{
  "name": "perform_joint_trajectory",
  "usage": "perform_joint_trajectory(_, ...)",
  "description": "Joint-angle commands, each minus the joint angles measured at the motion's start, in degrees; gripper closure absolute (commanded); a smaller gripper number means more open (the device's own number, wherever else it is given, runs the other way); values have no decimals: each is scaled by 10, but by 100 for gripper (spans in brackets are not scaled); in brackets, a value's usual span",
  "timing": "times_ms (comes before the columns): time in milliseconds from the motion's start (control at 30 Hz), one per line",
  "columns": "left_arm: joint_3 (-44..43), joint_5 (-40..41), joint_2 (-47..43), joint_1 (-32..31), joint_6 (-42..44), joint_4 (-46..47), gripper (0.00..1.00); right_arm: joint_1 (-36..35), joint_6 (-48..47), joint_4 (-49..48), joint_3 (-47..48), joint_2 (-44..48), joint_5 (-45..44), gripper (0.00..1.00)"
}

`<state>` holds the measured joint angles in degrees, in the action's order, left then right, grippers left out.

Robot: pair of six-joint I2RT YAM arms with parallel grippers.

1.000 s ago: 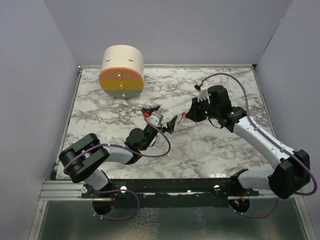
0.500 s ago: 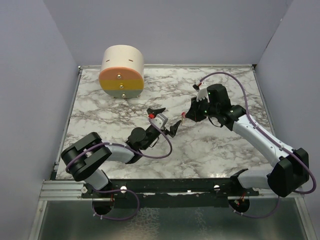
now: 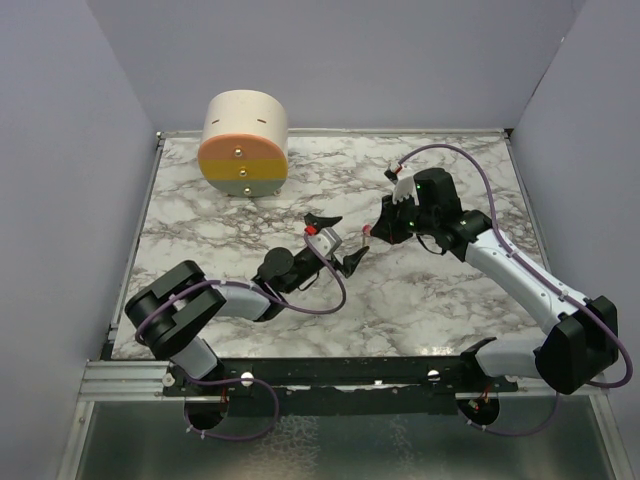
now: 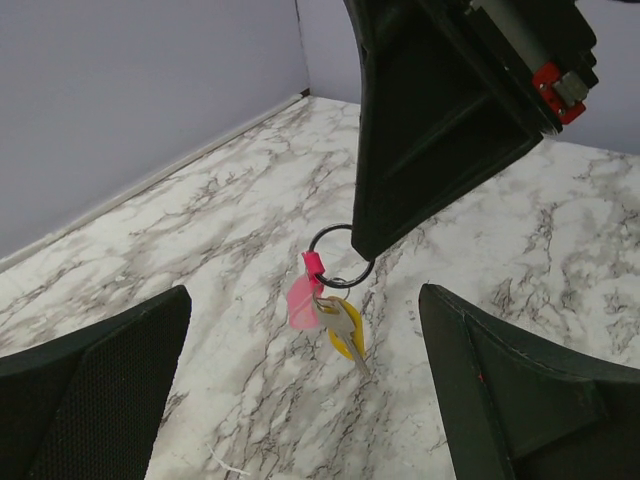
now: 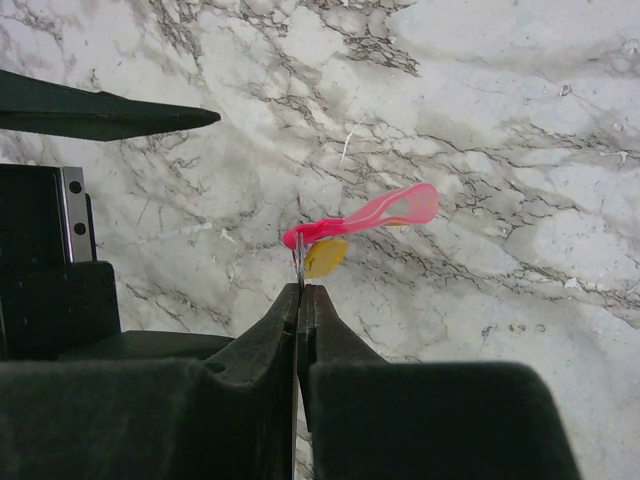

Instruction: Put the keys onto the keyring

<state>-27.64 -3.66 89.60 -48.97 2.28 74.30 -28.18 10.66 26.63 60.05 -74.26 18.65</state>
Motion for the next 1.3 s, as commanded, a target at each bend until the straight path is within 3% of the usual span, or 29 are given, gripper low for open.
perform_joint_trajectory(0,0,-42,18,-1,28,-6,2,-3,-5,11,8,11,15,99)
perform_joint_trajectory(1267,-62,62,130,10,87,59,2,-2,-18,62,-3,23,39,99)
